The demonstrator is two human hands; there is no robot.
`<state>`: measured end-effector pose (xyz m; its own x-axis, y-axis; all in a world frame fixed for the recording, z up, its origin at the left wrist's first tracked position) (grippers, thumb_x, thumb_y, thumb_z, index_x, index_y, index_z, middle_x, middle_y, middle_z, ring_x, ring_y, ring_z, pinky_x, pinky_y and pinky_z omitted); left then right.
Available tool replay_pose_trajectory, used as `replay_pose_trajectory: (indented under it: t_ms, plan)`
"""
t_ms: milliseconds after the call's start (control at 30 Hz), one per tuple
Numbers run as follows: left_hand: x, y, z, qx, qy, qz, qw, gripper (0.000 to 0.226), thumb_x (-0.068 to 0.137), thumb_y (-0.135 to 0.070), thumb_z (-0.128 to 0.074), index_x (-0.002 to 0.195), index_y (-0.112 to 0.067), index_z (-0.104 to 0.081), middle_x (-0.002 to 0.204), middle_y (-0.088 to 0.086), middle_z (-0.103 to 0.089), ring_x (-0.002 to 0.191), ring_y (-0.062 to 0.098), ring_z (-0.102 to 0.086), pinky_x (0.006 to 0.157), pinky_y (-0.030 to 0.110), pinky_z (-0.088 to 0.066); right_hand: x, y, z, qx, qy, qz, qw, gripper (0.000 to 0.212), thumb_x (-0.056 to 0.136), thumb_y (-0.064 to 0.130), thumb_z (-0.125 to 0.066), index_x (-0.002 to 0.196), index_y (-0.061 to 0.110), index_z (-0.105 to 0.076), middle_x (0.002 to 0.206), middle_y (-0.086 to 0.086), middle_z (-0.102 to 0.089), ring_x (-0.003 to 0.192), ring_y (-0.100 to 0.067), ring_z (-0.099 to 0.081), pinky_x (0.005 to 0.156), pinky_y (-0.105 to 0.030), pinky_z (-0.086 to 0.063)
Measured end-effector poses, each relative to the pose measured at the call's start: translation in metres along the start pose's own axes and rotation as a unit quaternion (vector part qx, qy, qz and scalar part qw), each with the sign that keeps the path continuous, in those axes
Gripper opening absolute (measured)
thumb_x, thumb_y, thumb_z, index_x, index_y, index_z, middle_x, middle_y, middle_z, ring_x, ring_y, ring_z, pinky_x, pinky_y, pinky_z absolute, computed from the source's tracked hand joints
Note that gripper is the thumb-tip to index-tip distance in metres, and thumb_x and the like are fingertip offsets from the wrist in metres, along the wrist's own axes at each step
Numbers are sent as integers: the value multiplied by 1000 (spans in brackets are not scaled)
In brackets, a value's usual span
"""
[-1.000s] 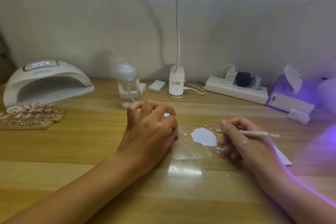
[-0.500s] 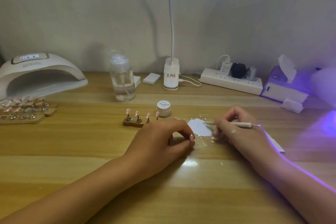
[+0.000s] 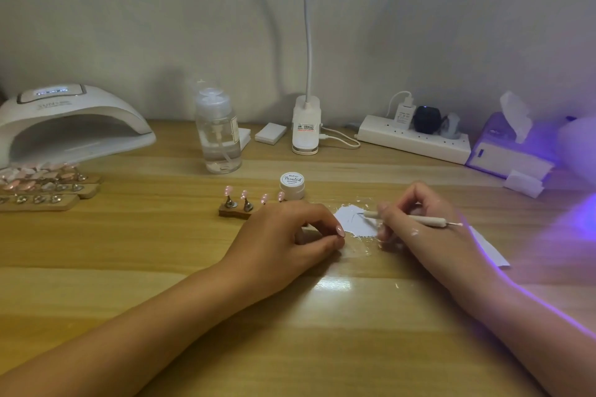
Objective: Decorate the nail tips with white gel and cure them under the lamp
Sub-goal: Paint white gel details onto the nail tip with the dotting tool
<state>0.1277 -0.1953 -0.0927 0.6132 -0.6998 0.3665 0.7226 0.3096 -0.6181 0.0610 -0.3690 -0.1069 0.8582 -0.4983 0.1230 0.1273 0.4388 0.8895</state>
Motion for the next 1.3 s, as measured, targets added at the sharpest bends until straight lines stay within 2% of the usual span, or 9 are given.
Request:
replay_pose_trajectory:
  t_ms: [100,167,433,600,733,833,1000,1167,1300]
  plan:
    - [0,0,0,-2,1,0,1000,6,84,-30,-74,87,-35,-72,79,-26,-66,60,-8,-54,64,15,-36,-2,-2,-5,-6,22,-14,1000,20,86,23,-64,69,23,-53,60,1,-71,46,-2,-56,51,-21,-43]
    - [0,0,-1,-2,4,-1,1000,6,84,-31,-74,88,-35,-72,82,-25,-67,59,-4,-54,62,16,-36,-1,-3,1,-3,-5,-9,1000,20,87,27,-65,72,22,-54,62,4,-73,53,0,-60,59,-25,-43]
    - [-1,-1,1,11,1,5,1000,13,83,-27,-75,81,-35,-66,73,-33,-61,60,-9,-55,79,-7,-24,-2,0,1,-7,-1,-14,1000,19,86,25,-64,72,18,-52,60,2,-71,47,-3,-57,56,-26,-41]
    - [0,1,0,10,7,12,1000,10,85,-32,-73,81,-37,-65,78,-33,-61,60,-3,-54,73,3,-33,-3,1,5,-12,-24,-13,1000,19,83,23,-64,68,18,-52,56,5,-69,44,1,-51,52,-23,-38]
    - [0,3,-2,5,10,17,1000,9,84,-35,-72,80,-39,-65,85,-24,-65,58,2,-55,88,24,-36,-3,-2,2,6,-12,-28,1000,20,80,18,-62,64,20,-51,54,0,-67,40,0,-44,52,-26,-34]
    - [1,4,-3,5,10,18,1000,8,84,-35,-73,81,-38,-66,83,-25,-65,57,3,-55,83,21,-35,-2,-1,3,4,-18,-27,999,19,81,18,-62,65,20,-52,54,2,-68,40,1,-45,53,-27,-32]
    - [1,3,-2,24,13,20,999,8,83,-34,-73,81,-38,-66,86,-23,-67,58,4,-56,79,-6,-21,-1,-3,4,26,-21,-25,999,13,76,20,-63,67,21,-53,54,-2,-68,41,0,-45,57,-28,-34]
    - [0,2,-2,18,12,13,1000,13,84,-29,-72,80,-40,-65,79,-28,-63,58,9,-57,79,8,-32,-1,-7,11,91,-60,-20,994,12,69,21,-60,64,18,-49,50,-6,-62,37,-8,-40,42,-19,-31]
    - [0,1,-2,14,15,0,1000,10,86,-27,-72,84,-36,-66,76,-31,-60,57,7,-52,66,17,-37,-6,0,25,191,-120,30,974,18,97,23,-62,81,19,-54,66,-4,-72,43,-11,-55,37,-21,-43]
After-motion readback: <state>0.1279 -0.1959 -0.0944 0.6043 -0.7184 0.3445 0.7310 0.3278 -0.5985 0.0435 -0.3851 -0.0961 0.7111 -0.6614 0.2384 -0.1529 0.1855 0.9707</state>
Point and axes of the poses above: each hand's wrist, its own x-axis towards the middle knuckle, its own z-axis out of the back of the hand, y = z × x, the point moved 9 cm from there along x, towards the middle knuckle
